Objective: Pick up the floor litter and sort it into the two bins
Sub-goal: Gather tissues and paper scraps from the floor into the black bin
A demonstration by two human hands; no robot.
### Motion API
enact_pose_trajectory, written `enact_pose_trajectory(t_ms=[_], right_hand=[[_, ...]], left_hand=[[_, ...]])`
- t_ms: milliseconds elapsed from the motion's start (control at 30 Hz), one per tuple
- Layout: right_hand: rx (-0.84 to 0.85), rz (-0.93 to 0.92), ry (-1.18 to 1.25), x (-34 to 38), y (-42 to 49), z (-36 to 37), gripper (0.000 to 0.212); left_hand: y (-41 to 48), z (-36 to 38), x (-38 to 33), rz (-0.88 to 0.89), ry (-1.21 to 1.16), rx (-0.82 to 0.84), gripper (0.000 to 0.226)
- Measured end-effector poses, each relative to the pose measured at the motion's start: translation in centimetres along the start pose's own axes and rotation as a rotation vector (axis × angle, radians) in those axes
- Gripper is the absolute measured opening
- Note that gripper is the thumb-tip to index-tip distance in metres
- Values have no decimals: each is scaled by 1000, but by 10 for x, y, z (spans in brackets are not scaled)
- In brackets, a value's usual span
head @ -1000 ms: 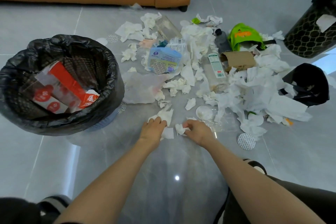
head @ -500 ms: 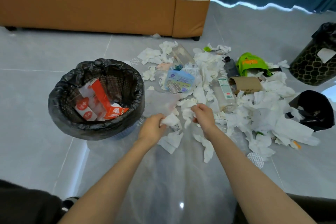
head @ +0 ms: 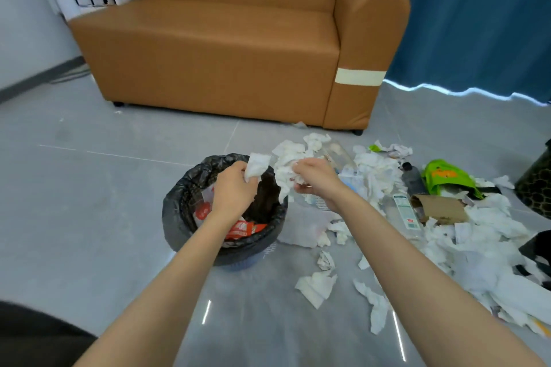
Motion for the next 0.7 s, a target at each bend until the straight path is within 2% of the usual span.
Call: enact_pose_trajectory(t_ms=[67,133,200,367,600,700], right_hand=[[121,31,-87,6,-1,26,10],[230,64,-196,6,-4,45,34],[277,92,-289,1,-7,53,46],[226,97,-380,-2,-24,44,41],[128,112,-409,-8,-46,21,34],[108,128,-438,-12,-54,13,32]], left_hand=[[1,-12,11,-73,95,47,19],[0,-18,22,-135,151,120,48],[-2,-22,27,-149,171,153,63],[-12,-25,35,-203,173,194,65],[-32,-23,31,-174,189,211,49],[-38,-25,31,-139,194,228,55]])
Point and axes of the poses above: each hand's wrist, its own y-axis towards the middle knuckle, its own z-axis out of the palm, x = y × z, the point moved 7 cm from there along y, towards the middle knuckle, and after that the axes turned 5 degrees about x, right-handed, at the moved point
